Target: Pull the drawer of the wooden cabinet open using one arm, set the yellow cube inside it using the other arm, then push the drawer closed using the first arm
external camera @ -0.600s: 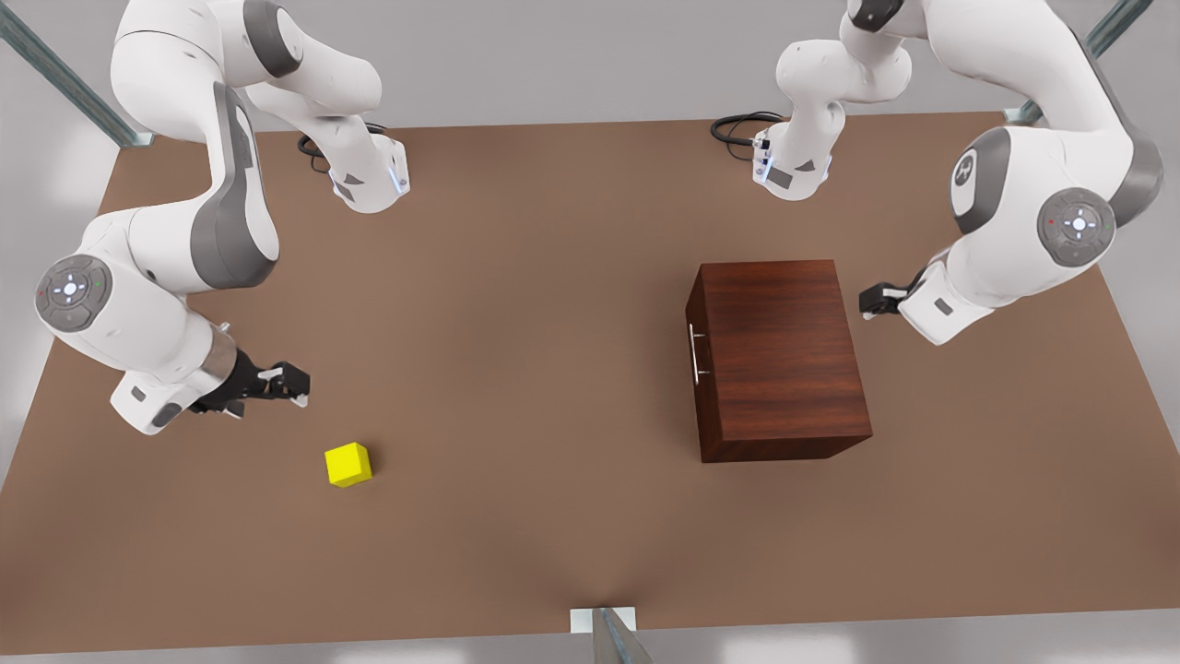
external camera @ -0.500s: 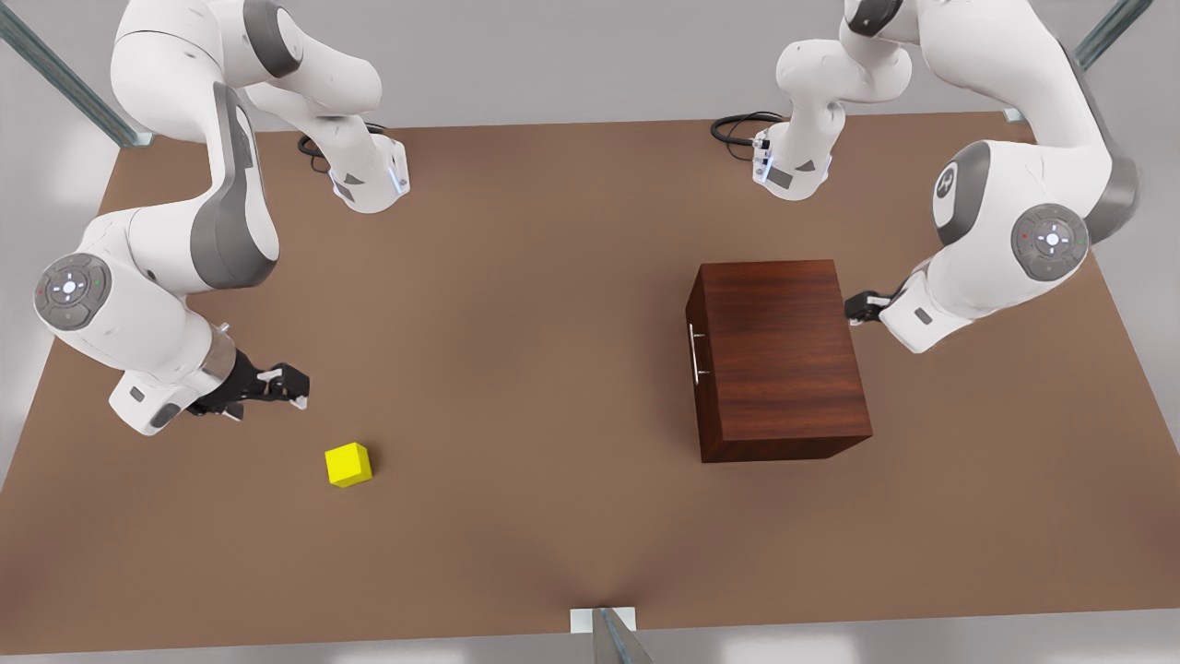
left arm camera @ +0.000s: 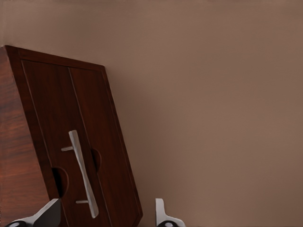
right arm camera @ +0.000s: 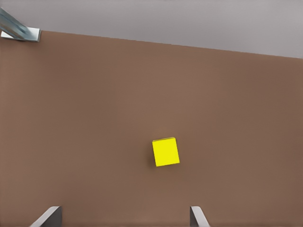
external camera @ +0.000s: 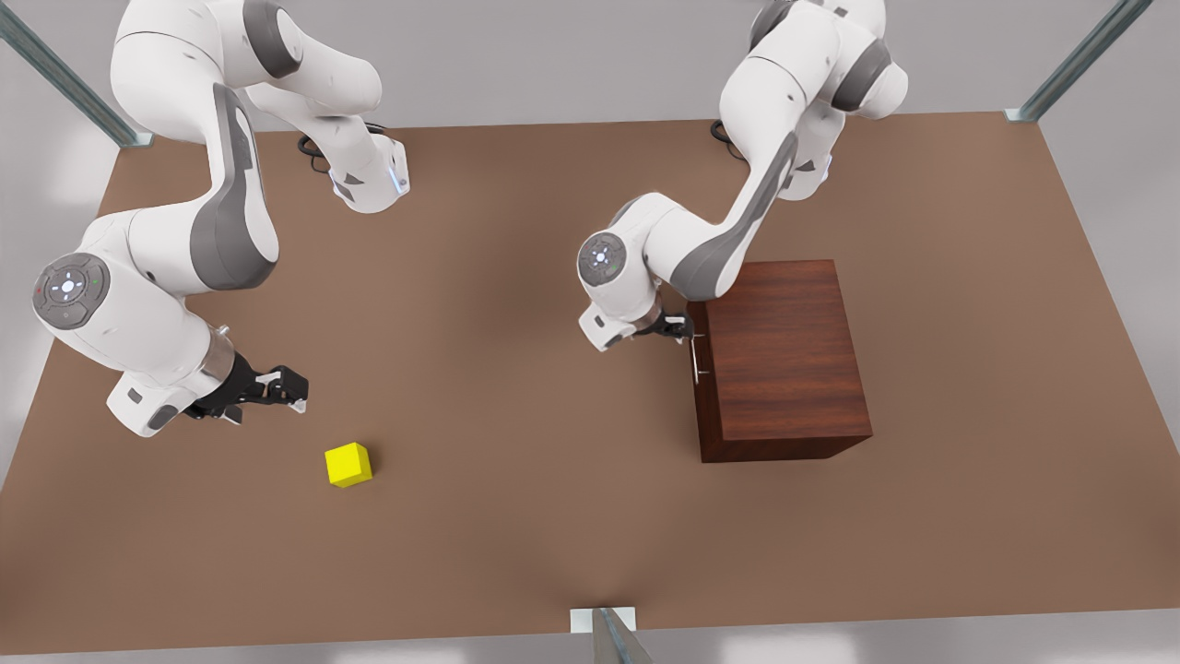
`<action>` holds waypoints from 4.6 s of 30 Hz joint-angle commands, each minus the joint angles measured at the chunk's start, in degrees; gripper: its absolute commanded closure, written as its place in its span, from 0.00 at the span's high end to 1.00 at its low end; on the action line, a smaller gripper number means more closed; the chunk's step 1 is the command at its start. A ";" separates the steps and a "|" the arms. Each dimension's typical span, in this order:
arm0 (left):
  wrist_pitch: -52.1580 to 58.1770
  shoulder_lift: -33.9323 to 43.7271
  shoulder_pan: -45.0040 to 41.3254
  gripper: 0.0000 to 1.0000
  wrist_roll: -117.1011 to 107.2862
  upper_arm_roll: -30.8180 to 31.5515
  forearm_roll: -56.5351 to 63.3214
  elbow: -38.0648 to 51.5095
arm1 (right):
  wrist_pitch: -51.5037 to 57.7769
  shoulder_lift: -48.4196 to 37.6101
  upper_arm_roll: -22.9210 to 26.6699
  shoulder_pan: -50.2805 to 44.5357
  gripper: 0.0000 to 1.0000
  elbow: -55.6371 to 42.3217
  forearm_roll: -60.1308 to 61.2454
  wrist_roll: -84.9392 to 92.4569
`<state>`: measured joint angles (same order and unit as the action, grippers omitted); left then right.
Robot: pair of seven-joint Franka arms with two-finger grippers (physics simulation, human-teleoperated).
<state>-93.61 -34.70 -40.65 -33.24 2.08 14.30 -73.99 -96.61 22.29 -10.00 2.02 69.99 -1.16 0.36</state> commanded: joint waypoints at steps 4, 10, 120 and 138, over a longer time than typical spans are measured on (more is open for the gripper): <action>-3.77 -1.60 0.57 0.97 -31.80 -0.76 6.35 -0.98 | -0.07 -0.06 -0.01 0.00 1.00 -0.03 0.01 -0.09; -3.16 -2.83 1.10 0.87 -30.75 -0.76 6.53 -1.24 | -0.07 -0.06 -0.01 0.00 1.00 -0.03 0.10 -0.18; 12.49 9.12 35.29 0.21 -54.92 6.45 -23.27 12.21 | -32.67 30.88 -4.06 -42.71 1.00 -17.52 -9.48 -76.12; -23.64 -5.73 4.62 0.21 -109.85 6.36 -10.79 7.99 | 4.24 -14.82 6.31 -6.77 1.00 14.65 -2.36 0.17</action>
<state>-108.93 -39.63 -35.36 -107.46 8.44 -1.29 -66.18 -95.20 8.10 -4.32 -2.98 83.10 -5.17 -38.65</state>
